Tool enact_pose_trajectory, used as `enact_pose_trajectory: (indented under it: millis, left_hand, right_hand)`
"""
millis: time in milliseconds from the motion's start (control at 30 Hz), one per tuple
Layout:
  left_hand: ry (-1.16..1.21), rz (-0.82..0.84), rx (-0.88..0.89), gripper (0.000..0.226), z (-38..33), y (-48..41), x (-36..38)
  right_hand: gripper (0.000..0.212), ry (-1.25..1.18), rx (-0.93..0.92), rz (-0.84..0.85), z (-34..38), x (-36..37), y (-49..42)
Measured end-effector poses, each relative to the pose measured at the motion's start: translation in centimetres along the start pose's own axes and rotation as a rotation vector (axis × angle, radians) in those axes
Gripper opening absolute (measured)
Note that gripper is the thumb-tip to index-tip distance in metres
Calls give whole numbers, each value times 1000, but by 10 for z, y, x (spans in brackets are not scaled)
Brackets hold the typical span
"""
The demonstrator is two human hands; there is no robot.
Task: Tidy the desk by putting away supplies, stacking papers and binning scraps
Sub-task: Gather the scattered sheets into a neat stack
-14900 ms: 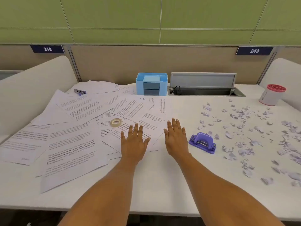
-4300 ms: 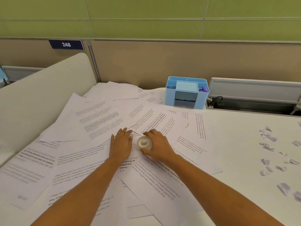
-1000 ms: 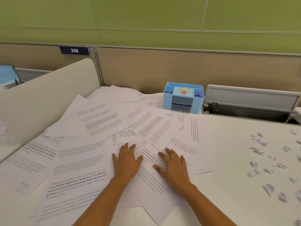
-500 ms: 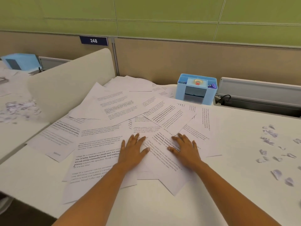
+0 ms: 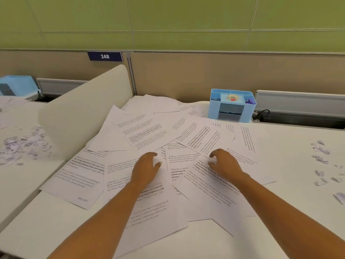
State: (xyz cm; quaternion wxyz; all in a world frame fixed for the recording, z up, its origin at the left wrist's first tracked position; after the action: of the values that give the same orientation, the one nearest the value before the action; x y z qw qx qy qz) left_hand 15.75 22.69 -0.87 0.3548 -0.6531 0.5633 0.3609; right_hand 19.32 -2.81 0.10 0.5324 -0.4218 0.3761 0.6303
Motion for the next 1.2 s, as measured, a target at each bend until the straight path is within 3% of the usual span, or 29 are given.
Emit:
enact_pose_trajectory:
  millis: [200, 333, 567, 1033, 1200]
  left_hand:
    - [-183, 71, -29, 53, 36, -37, -15]
    - [-349, 155, 7, 58, 41, -52, -13]
    - [-531, 179, 76, 35, 39, -65, -9]
    - [-593, 39, 119, 29, 33, -83, -13]
    - [-350, -34, 64, 29, 31, -82, -26]
  right_hand:
    - [46, 68, -32, 25, 20, 14, -22]
    - [32, 106, -5, -16, 17, 23, -31]
    - [17, 186, -24, -36, 15, 22, -44]
    - [7, 321, -87, -23, 33, 18, -47]
    - [11, 347, -55, -40, 35, 6, -52]
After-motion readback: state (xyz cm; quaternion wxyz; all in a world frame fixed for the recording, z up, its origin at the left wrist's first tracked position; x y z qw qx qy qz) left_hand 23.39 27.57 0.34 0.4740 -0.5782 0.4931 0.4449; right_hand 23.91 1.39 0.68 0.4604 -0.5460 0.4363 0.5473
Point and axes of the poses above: each hand's wrist, its own y-axis away from the middle knuckle, its own x-axis out of the palm, z = x × y, the point moved 6 cm from there along -y, towards the middle knuckle, and after that the axes turned 2 degrees about -y, right-handed, at the moved point
